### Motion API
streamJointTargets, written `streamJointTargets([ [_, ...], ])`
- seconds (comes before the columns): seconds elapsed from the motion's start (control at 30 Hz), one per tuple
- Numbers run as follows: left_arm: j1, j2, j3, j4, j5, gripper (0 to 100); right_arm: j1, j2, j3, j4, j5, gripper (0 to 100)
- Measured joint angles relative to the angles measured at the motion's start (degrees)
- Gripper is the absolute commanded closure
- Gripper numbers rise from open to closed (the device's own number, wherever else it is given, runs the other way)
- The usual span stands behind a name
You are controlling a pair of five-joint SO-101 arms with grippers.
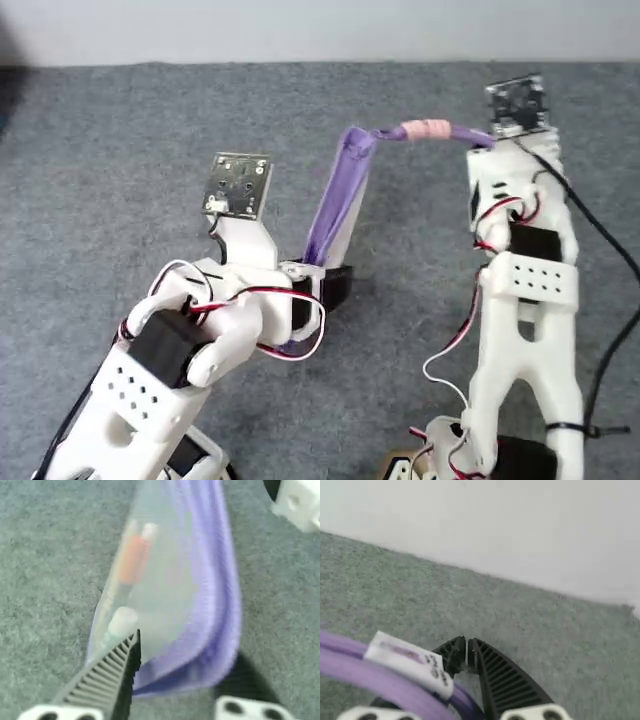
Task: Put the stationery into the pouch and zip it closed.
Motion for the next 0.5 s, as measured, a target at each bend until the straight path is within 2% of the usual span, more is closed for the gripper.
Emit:
streamJointTargets([
  [0.17, 0.0, 0.0, 0.0, 0.0, 3.3, 58, 4.0, -1.4, 0.0, 7.2, -5.1, 99.1],
  [0.5, 0.4, 0.0, 0.0, 0.0, 3.7, 58, 7.8, -1.4, 0.0, 13.5, -9.8, 99.1],
])
